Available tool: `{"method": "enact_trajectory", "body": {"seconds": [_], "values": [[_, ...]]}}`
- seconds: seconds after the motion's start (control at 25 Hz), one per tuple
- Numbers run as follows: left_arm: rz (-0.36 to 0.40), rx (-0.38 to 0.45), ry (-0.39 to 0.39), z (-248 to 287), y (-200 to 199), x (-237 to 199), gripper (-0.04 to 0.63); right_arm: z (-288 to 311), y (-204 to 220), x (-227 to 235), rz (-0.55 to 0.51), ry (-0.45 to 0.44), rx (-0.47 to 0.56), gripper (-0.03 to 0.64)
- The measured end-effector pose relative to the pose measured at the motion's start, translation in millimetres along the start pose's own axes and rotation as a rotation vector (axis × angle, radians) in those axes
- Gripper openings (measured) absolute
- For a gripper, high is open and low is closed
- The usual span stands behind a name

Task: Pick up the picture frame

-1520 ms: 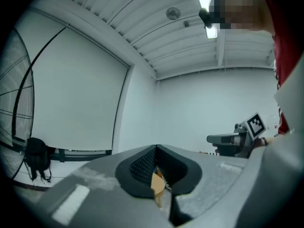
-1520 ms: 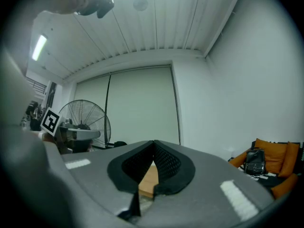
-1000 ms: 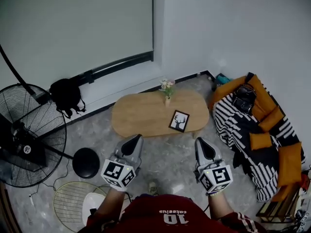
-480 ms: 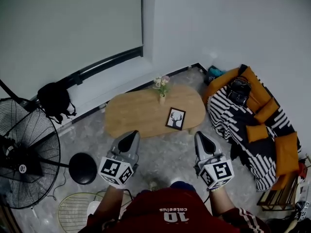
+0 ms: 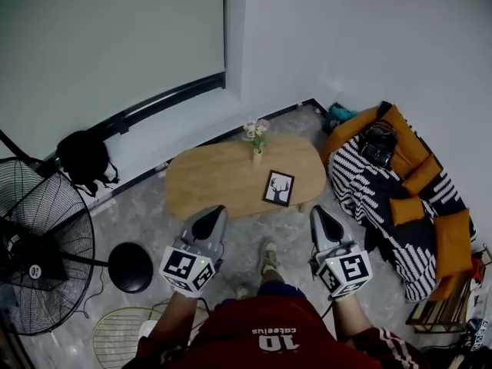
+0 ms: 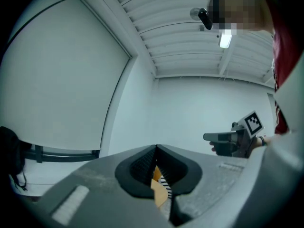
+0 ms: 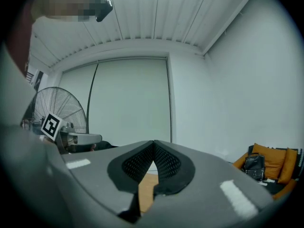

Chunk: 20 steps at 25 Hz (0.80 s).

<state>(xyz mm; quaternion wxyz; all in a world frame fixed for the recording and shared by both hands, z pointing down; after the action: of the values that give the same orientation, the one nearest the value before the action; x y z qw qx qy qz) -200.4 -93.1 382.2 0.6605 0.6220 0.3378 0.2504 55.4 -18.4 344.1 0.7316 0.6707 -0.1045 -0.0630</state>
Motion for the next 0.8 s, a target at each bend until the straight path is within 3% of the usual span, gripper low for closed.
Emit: {"method": "enact_trajectory", "body": {"seconds": [0.52, 0.8], "values": [[0.068, -0.001, -0.058, 30.3, -8.2, -12.3, 0.003, 38.8, 4.6, 36.5, 0.023, -0.011, 0.030, -0.011], [0.072, 0.008, -0.069, 66.6, -9.4, -21.0, 0.003, 68.8, 3.0, 64.4, -0.016, -0.017, 0.033, 0.005]]}}
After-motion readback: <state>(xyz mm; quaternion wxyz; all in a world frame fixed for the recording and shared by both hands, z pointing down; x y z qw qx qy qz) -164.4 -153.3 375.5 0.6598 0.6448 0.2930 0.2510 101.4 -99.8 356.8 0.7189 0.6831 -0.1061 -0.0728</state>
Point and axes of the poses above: the fingertips, and each gripper's own axes: z forward along the fingers, x to its right, y out of its underside, the point moved 6 cm from there along -z, backward along the fingers, and after that the axes turned 2 degrees about z, right-handed, at the moved point
